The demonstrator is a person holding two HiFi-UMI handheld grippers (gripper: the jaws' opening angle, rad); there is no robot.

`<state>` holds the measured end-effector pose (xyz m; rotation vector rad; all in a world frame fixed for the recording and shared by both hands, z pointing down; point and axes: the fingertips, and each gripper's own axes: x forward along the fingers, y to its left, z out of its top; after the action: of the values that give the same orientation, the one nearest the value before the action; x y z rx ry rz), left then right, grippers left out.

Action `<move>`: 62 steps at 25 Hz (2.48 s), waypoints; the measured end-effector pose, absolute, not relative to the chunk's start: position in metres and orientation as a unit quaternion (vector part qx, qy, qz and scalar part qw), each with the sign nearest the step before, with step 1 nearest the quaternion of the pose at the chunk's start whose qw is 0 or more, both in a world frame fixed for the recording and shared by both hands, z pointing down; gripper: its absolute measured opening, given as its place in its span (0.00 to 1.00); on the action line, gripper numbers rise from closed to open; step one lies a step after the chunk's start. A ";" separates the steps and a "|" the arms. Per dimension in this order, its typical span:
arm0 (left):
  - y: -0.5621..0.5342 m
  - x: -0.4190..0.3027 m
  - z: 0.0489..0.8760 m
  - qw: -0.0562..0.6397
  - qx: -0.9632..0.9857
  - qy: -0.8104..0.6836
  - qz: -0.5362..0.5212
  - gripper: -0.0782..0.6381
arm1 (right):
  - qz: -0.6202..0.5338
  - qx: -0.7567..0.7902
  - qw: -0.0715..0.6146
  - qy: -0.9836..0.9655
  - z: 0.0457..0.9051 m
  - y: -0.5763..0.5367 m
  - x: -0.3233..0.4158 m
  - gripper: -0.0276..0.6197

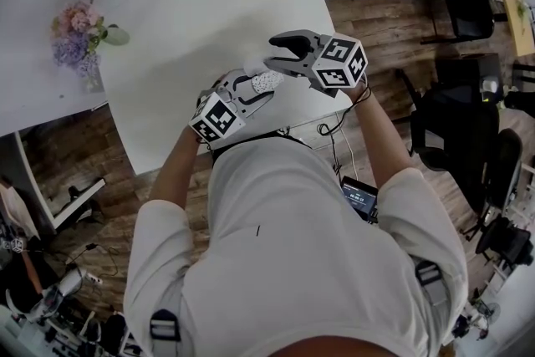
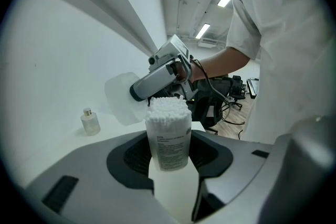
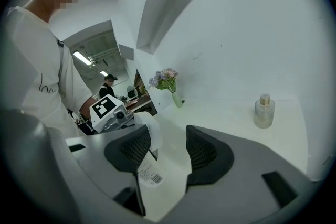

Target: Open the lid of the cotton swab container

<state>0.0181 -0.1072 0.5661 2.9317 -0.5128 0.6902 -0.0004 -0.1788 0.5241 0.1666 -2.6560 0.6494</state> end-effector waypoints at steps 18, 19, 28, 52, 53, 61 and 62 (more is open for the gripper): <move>-0.103 0.008 0.525 0.085 0.976 -0.114 0.166 0.40 | 0.190 -0.035 0.198 -0.961 0.498 -0.112 0.018 0.42; -0.102 0.008 0.524 0.085 0.976 -0.111 0.164 0.40 | 0.189 -0.038 0.199 -0.961 0.498 -0.110 0.015 0.42; -0.094 0.013 0.526 0.098 0.976 -0.109 0.162 0.40 | 0.169 -0.039 0.200 -0.964 0.502 -0.103 0.003 0.38; -0.150 -0.045 0.574 0.149 0.913 -0.330 0.190 0.23 | 0.145 0.178 0.209 -0.951 0.537 -0.162 0.027 0.36; -0.153 -0.051 0.577 0.155 0.903 -0.352 0.190 0.19 | 0.150 0.195 0.206 -0.947 0.540 -0.166 0.029 0.36; -0.155 -0.084 0.605 0.218 0.837 -0.461 0.198 0.15 | 0.161 0.307 0.225 -0.910 0.586 -0.205 0.028 0.36; -0.153 -0.088 0.606 0.222 0.831 -0.469 0.200 0.15 | 0.161 0.317 0.227 -0.907 0.591 -0.209 0.026 0.36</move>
<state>-0.0879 -0.1529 0.6065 2.2972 -1.2946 0.5518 0.0262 -0.2094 0.5915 0.8723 -2.4982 0.4429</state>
